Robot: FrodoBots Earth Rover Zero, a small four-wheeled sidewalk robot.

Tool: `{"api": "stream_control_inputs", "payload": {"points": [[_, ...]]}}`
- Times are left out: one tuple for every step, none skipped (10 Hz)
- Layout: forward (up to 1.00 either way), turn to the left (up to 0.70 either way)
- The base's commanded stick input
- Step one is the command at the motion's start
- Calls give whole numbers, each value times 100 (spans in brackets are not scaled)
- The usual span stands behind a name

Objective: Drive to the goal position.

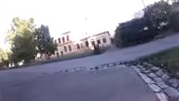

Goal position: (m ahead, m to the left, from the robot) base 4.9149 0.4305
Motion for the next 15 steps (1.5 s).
{"api": "stream_control_inputs", "payload": {"points": [[50,0],[67,0],[70,0],[81,0],[85,0],[85,0],[90,0],[99,0],[100,0],[100,0],[100,0],[100,0],[100,0],[100,0],[100,0]]}}
